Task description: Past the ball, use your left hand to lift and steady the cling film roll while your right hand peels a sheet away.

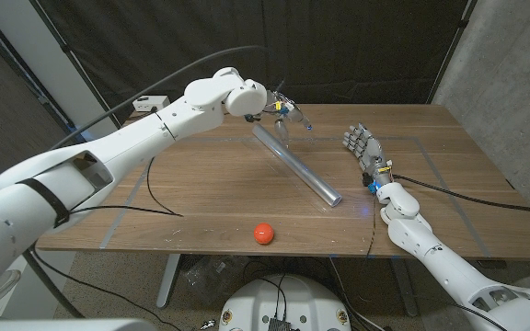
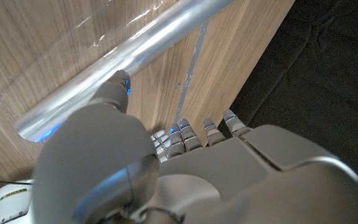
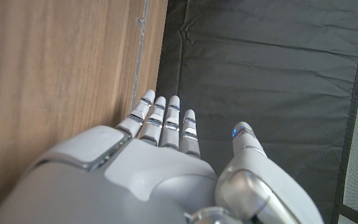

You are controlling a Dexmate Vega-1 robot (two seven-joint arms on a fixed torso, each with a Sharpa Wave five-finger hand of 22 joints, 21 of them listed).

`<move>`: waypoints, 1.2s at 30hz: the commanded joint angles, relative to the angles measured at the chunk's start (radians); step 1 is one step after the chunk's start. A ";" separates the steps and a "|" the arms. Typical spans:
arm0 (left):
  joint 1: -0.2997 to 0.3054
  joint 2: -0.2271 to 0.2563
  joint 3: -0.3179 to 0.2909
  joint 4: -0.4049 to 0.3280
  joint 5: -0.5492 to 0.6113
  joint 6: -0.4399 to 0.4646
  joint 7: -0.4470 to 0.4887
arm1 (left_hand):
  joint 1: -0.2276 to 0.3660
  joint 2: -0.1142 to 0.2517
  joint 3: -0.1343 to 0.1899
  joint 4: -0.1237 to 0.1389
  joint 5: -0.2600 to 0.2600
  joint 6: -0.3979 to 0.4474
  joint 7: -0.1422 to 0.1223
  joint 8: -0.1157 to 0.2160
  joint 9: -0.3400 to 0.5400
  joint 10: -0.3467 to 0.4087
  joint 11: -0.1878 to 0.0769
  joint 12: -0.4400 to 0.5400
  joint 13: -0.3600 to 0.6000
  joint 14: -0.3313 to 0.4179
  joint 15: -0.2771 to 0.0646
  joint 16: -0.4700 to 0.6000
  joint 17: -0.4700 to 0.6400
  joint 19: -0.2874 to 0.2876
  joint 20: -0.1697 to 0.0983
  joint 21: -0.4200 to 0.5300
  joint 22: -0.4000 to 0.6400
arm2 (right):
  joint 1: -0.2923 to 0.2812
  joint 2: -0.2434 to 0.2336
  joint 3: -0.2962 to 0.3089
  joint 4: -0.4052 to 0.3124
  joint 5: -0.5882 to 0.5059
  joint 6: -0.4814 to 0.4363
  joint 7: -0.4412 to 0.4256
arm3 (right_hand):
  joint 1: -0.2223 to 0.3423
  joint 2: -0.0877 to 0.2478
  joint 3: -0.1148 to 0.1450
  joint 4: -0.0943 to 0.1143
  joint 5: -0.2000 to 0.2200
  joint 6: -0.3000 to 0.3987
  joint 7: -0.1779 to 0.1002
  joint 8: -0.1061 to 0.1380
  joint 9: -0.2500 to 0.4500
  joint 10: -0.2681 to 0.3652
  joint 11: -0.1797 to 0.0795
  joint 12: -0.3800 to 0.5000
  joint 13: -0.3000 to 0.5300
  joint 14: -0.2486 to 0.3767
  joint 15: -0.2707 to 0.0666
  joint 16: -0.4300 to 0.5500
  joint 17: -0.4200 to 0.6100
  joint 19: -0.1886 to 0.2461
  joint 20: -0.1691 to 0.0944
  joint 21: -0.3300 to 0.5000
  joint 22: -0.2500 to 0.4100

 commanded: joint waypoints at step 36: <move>0.045 -0.053 0.043 0.199 0.076 -0.131 0.075 | 0.029 0.080 -0.001 0.018 -0.041 -0.020 0.028 0.017 0.022 -0.030 0.036 0.026 0.038 0.027 0.000 0.027 0.018 0.108 -0.016 0.039 0.005 | -0.005 -0.014 -0.007 -0.026 -0.003 -0.045 -0.016 | -0.016 0.000 0.001 0.008 0.007 0.022 -0.001 0.006 0.001 0.035 0.010 0.009 0.006 0.041 0.001 0.009 0.005 0.032 0.006 0.002 0.006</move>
